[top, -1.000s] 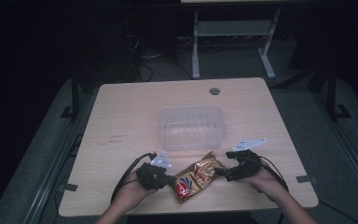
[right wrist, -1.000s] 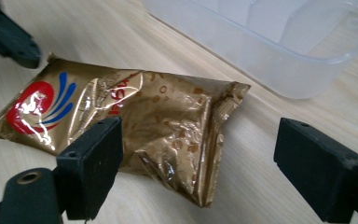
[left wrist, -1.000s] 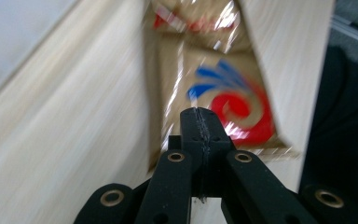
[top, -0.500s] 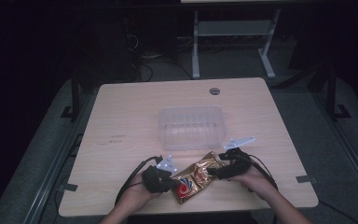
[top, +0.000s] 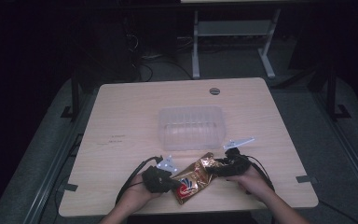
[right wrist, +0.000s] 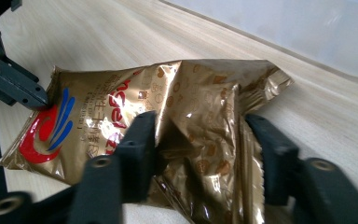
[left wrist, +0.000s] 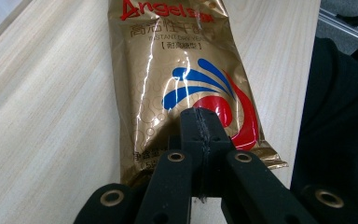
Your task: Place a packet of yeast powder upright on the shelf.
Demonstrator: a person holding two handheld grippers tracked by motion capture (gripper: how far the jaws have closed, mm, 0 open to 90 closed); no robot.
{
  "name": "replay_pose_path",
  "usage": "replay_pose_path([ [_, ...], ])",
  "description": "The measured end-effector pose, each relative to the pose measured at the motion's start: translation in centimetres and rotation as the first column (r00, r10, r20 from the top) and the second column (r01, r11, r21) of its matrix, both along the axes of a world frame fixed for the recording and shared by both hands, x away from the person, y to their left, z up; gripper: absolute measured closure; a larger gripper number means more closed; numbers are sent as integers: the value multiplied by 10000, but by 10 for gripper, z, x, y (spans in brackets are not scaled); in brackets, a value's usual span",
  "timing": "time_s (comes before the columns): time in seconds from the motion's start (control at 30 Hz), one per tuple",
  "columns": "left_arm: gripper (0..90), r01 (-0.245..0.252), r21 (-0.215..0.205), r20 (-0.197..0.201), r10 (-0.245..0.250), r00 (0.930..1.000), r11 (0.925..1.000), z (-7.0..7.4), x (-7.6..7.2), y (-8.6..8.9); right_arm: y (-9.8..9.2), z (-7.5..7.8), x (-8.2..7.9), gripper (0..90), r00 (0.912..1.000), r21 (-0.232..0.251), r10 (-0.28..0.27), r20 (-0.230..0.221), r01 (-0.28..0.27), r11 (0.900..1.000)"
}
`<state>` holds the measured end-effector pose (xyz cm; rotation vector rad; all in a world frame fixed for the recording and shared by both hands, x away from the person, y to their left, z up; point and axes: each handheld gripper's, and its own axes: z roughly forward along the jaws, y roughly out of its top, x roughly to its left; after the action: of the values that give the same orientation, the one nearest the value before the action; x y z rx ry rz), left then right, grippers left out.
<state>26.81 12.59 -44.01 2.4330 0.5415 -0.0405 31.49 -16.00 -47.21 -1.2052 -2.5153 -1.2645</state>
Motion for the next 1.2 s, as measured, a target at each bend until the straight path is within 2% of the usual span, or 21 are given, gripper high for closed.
replay_pose_path([
  [0.07, 900, -40, -55, -22, 40, 10000, 10000, -1, 0, 0, -1, 1, 0, 565, 9998, 115, -68, -186, 70, 9999],
  [0.17, 900, 6, -70, -51, -7, 10000, 10000, -1, 1, 0, -4, 3, 1, 664, 9997, 222, -166, -155, 170, 9996],
  [0.33, 900, 20, -35, -71, -20, 10000, 10000, -1, 1, 0, -10, 9, 0, 852, 9983, 11, -219, 547, 219, 9998],
  [0.5, 900, 21, -3, -128, -21, 9999, 10000, -1, 1, 1, -8, 13, -3, 884, 9953, -403, 43, 970, -4, 9992],
  [0.63, 900, 25, 13, -123, -24, 9999, 10000, -1, 1, 1, -8, 17, -4, 897, 9935, -367, 91, 1131, -50, 9993],
  [0.7, 900, 40, 28, -93, -39, 9999, 10000, -1, 1, 1, -8, 21, -5, 900, 9895, -364, 248, 1422, -198, 9991],
  [0.83, 900, -51, -36, -18, 51, 10000, 10000, 0, 2, 3, -10, 33, -7, 900, 9865, 140, 402, 1586, -430, 9990],
  [0.87, 899, 4, 47, 24, -4, 10000, 10000, 1, 3, 5, -10, 35, -7, 900, 9852, 264, 517, 1633, -567, 9980],
  [1.0, 900, -173, -61, -39, 173, 9998, 9998, 2, 5, 7, -9, 48, -10, 900, 9790, 762, 876, 1841, -1031, 9918],
  [1.07, 899, -213, -94, 37, 214, 9998, 9997, 2, 5, 6, -9, 56, -11, 900, 9764, 1178, 1017, 1906, -1256, 9851],
  [1.17, 899, -369, -286, 82, 371, 9993, 9989, 1, 8, 5, -6, 67, -14, 900, 9682, 1600, 1324, 2123, -1681, 9727],
  [1.2, 900, -300, -236, 118, 303, 9995, 9993, 2, 9, 5, -5, 70, -15, 900, 9656, 1747, 1396, 2193, -1796, 9681],
])
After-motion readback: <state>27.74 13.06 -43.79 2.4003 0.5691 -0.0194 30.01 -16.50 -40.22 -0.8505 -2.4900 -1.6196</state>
